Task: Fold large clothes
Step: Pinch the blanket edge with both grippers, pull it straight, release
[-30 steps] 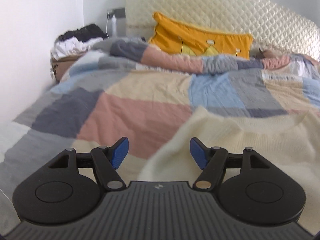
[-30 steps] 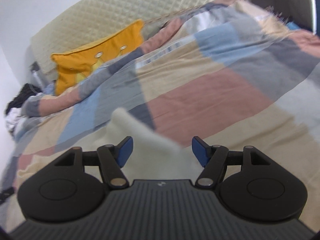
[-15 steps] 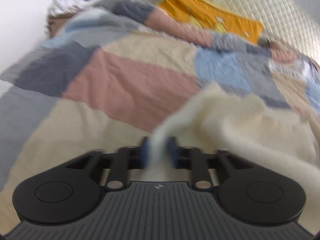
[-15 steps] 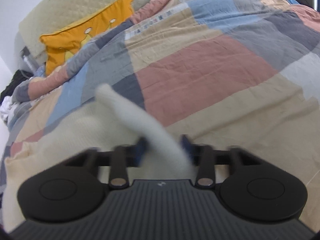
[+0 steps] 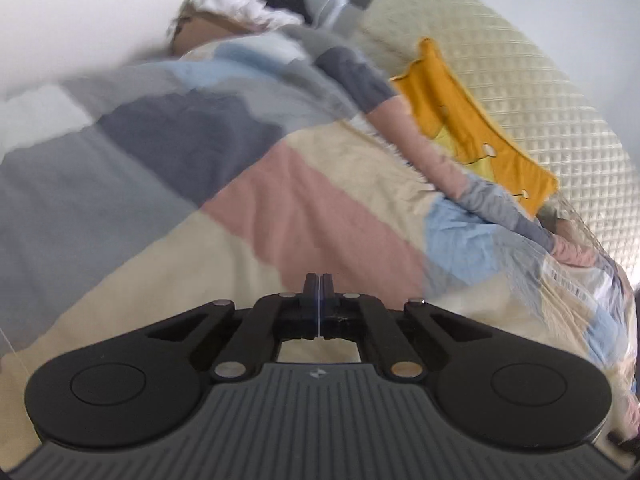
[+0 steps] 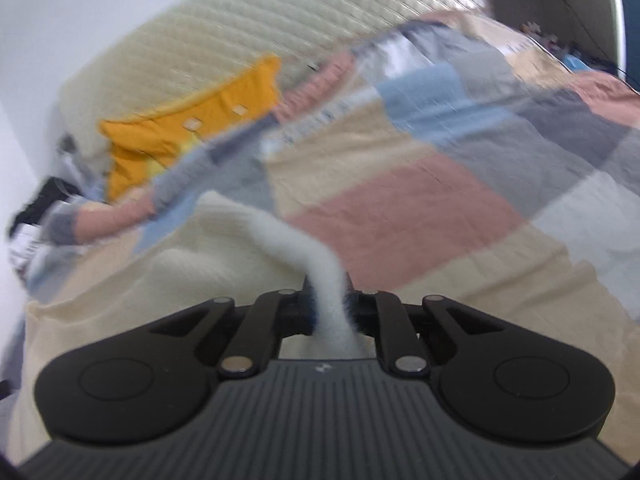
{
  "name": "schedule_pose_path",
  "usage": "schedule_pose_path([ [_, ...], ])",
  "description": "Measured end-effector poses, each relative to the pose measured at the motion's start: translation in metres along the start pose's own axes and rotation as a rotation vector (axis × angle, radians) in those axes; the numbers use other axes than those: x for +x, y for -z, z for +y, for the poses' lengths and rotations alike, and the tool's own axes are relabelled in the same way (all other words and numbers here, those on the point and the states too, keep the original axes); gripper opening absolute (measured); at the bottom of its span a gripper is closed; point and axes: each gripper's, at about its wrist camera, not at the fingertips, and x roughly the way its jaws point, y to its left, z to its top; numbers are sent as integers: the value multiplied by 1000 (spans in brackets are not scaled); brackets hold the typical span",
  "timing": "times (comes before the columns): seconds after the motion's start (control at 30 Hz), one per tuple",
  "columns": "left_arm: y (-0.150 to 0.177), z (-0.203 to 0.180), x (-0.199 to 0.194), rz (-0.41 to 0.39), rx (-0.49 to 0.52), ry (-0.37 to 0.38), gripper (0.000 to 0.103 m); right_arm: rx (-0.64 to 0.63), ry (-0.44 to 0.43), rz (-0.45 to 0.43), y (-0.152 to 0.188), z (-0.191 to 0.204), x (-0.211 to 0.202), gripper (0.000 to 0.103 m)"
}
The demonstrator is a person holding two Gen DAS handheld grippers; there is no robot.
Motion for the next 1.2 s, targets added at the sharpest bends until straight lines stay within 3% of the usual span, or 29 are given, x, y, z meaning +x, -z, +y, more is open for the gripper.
schedule_pose_path([
  [0.07,-2,13,6,34,-58,9,0,9,17,99,6,-6,24,12],
  [0.13,-1,14,8,44,-50,2,0,-1,38,162,15,-6,44,13],
  [0.47,12,-16,-2,77,80,73,1,-67,60,150,21,6,44,20],
  [0.53,17,-28,-14,73,135,74,3,-112,66,119,21,13,34,26],
  [0.6,22,-39,-28,64,186,92,7,-133,39,93,23,18,20,49],
  [0.67,29,-49,-44,54,232,116,13,-143,-1,66,24,22,4,53],
  [0.87,58,-75,-84,69,351,161,17,-170,-66,26,32,29,-45,54],
  [1.2,115,-92,-129,131,421,227,17,-205,-201,23,65,45,-109,54],
])
